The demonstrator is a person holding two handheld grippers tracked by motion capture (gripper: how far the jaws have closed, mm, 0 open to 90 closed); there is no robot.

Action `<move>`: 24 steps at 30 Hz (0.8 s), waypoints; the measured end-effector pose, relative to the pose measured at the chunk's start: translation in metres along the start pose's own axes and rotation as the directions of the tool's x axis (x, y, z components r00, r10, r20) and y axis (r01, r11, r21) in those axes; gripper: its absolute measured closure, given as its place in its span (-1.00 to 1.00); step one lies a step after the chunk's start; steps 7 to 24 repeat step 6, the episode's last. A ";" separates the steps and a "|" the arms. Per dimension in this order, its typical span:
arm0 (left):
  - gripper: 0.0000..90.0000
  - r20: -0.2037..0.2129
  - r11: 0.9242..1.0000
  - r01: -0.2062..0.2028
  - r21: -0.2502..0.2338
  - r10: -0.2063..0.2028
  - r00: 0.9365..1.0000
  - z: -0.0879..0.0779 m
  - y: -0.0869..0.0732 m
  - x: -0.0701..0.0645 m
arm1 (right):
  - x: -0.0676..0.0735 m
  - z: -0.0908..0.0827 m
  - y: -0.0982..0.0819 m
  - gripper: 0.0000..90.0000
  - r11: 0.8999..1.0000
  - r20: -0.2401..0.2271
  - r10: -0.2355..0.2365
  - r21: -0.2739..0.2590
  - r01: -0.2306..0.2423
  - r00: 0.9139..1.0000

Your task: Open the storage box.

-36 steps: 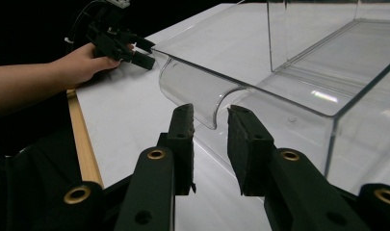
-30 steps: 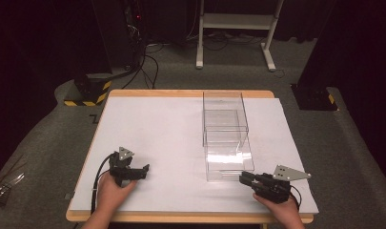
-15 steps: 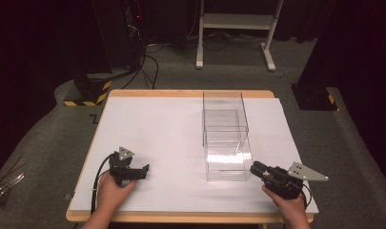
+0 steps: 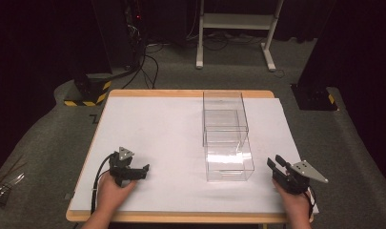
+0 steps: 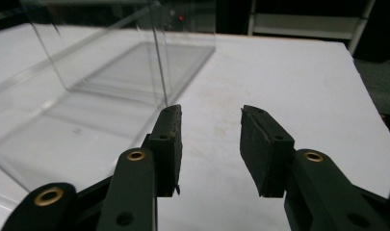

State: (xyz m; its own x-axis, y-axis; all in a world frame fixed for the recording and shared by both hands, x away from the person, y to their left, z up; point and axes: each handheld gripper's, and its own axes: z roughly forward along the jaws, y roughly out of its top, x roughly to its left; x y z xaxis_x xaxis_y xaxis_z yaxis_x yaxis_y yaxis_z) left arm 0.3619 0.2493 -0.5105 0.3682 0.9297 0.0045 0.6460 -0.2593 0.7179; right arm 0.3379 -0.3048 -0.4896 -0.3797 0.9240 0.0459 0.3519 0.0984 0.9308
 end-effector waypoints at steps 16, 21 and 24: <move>-0.94 0.000 1.000 0.000 0.000 0.000 1.000 0.000 0.000 0.000 | 0.002 0.002 -0.001 0.27 1.000 0.010 -0.013 0.006 0.013 1.000; -0.94 0.000 1.000 0.000 0.000 0.000 1.000 0.000 0.000 0.000 | 0.002 0.002 -0.001 0.27 1.000 0.010 -0.013 0.006 0.013 1.000; -0.94 0.000 1.000 0.000 0.000 0.000 1.000 0.000 0.000 0.000 | 0.002 0.002 -0.001 0.27 1.000 0.010 -0.013 0.006 0.013 1.000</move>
